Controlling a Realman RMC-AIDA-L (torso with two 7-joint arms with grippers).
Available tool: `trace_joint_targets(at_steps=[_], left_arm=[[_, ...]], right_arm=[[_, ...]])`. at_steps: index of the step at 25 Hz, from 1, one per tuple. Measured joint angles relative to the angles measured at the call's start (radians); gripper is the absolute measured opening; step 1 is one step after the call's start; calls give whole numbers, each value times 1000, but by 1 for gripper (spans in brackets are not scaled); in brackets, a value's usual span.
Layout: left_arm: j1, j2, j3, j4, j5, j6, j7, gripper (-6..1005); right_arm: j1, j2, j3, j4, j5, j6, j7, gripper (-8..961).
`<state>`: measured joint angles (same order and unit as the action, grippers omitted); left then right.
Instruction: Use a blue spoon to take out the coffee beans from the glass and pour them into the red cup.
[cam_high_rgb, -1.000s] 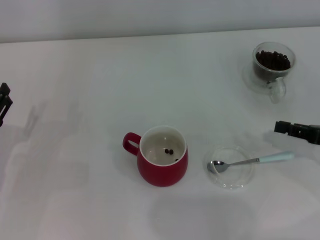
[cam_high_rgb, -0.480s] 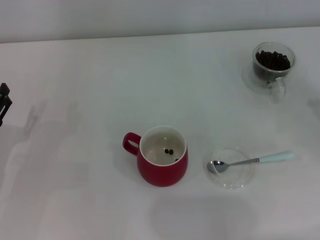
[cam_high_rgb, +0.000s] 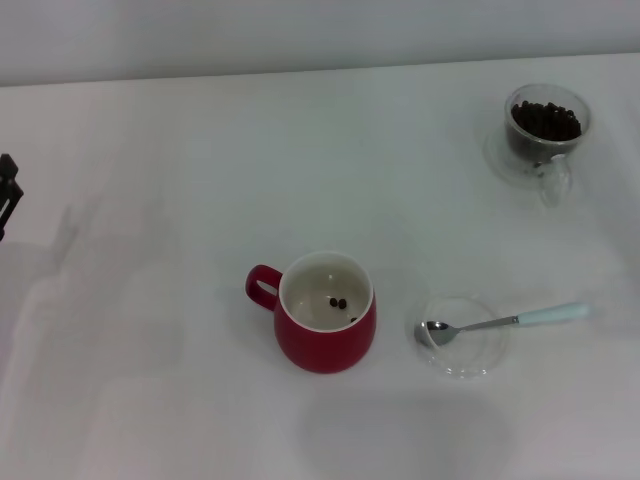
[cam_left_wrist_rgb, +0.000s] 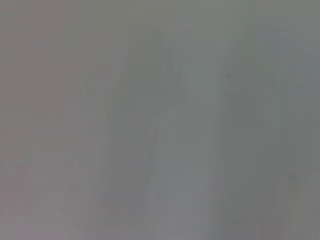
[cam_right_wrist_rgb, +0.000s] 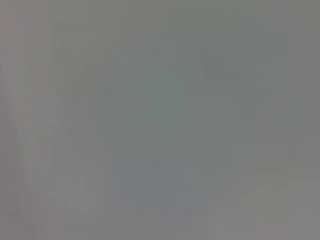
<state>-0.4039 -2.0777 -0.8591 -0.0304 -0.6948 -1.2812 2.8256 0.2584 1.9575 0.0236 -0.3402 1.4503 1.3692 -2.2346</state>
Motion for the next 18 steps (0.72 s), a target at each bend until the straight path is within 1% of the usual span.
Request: trace_joint_targets(at_steps=[2,4,6,9,12,13,15,18], left_arm=[[-5,-1,0,-7,-10,2,0,775],[-8,-1,-1,-13,-16,2,0,775],[-12,-1,-2,-17,-26,-1,0,775],[-16,-1,-3,-30,-41,-3,0,775],[-20,-1,-3,-41,-74,-3,0,775],[-22,-2,-3,-47,-104,0,0,775],[-24,-2,-3,-50,-119,2,0,775],[-28,-1,-1,-52,-126,4,0,775]], right_arm=[[-2,19,1,0,48,13,-84,256],[-2,30,1,7,80,17,-153,256],[-1,35,2,32,112,19,-223,256],[1,38,2,113,195,32,-343,256],[-6,40,3,185,285,88,-441,256],[-14,40,3,198,306,127,-470,256],[-30,41,3,213,330,198,-519,256],[-43,41,4,210,345,233,-544,256]])
